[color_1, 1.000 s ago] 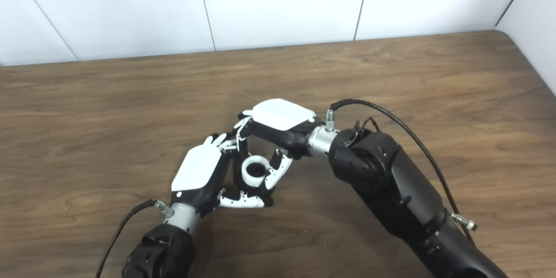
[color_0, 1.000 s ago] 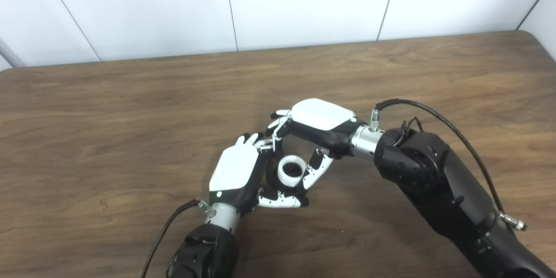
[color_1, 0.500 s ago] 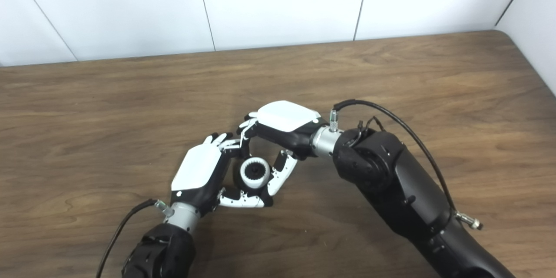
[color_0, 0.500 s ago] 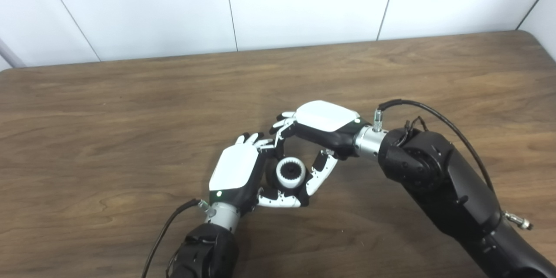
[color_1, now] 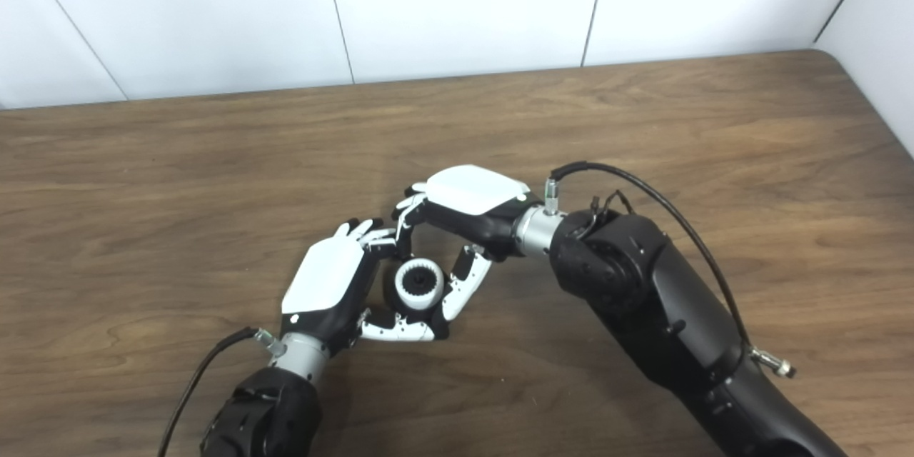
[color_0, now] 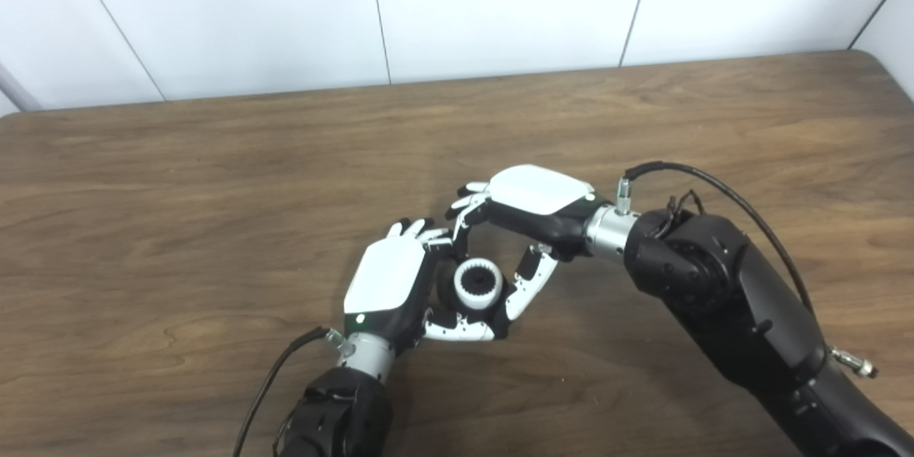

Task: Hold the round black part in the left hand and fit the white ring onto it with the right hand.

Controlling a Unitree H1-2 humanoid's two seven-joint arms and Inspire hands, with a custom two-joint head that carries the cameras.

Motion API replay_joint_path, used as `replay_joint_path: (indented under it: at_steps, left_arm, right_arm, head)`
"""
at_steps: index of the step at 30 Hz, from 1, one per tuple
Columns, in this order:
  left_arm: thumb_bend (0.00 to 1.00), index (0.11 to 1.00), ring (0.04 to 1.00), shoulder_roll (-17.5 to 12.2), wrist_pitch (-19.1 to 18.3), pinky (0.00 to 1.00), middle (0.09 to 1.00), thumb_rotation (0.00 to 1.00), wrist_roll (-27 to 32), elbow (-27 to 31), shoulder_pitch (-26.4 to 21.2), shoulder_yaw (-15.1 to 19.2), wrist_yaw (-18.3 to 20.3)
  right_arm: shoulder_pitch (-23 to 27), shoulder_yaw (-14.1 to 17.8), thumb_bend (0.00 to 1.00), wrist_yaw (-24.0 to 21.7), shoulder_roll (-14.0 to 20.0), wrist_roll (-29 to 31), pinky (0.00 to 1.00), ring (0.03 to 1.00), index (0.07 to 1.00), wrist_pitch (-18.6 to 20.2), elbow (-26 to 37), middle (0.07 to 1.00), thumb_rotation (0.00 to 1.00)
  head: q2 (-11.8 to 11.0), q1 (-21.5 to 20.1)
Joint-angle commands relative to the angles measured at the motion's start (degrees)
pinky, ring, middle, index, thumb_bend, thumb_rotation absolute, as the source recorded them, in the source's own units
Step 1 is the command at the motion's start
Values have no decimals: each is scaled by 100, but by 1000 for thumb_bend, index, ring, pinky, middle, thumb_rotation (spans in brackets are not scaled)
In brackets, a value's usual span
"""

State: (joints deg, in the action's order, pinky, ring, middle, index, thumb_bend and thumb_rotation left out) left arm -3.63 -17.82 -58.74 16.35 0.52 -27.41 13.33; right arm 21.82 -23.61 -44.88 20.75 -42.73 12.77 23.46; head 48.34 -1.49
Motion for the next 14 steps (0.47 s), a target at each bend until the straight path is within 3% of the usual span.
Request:
replay_joint_path:
  at_steps: [1,14]
  left_arm:
    - [523,483,937,-37,-136,1000,821,57,-27,-269,92,-66,259]
    - [523,482,936,-75,-88,1000,823,57,-15,-311,81,-53,216]
  right_arm:
    - [252,152,970,14,88,72,870,964,713,10,244,878,312]
    - [336,585,913,26,332,208,875,971,730,297,431,872,313]
  head:
    - [8,-6]
    - [-11,-13]
